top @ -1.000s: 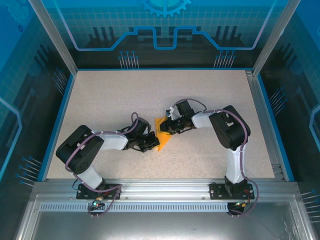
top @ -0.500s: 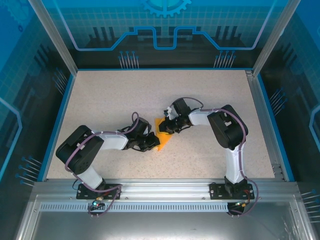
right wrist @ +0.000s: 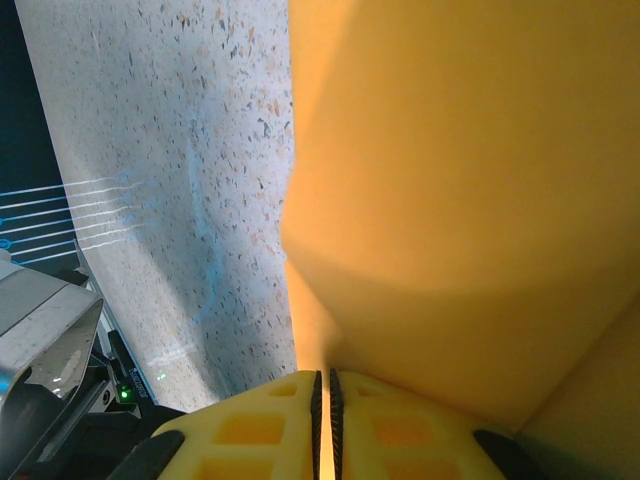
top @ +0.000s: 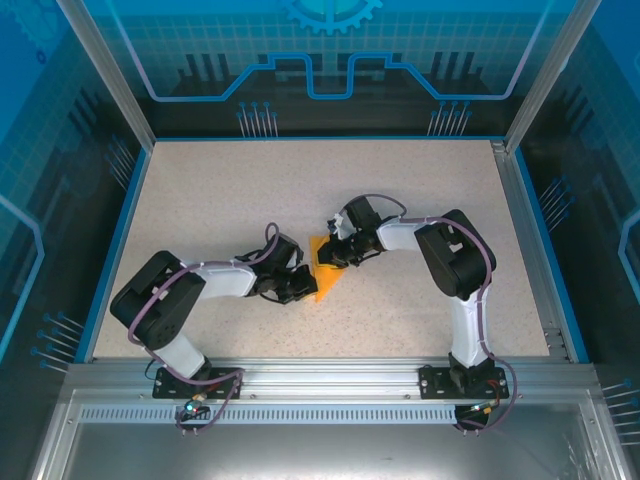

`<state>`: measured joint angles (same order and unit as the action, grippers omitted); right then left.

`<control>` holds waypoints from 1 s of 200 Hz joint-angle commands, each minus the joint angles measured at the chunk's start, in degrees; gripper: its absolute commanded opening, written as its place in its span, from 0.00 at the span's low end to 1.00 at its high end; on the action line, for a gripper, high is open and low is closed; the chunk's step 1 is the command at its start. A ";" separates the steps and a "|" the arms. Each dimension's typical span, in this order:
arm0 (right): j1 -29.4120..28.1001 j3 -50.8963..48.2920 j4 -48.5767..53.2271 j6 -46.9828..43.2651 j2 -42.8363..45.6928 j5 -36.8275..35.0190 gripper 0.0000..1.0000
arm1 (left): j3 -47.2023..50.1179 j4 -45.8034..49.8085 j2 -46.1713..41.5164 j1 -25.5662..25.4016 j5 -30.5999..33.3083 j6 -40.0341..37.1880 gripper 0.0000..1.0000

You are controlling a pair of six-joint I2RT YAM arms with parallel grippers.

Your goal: Fold a paper plane with a square sheet of paper (pick it up from the middle)

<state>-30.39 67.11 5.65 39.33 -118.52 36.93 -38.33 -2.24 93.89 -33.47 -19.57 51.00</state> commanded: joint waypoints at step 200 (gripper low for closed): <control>-1.20 -1.37 8.76 -1.36 -3.12 -8.27 0.14 | -7.38 21.90 6.97 -1.95 -4.30 -14.60 0.12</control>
<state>-30.74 67.61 7.05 38.70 -118.52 35.81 -45.63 10.20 97.58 -33.47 -22.98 38.83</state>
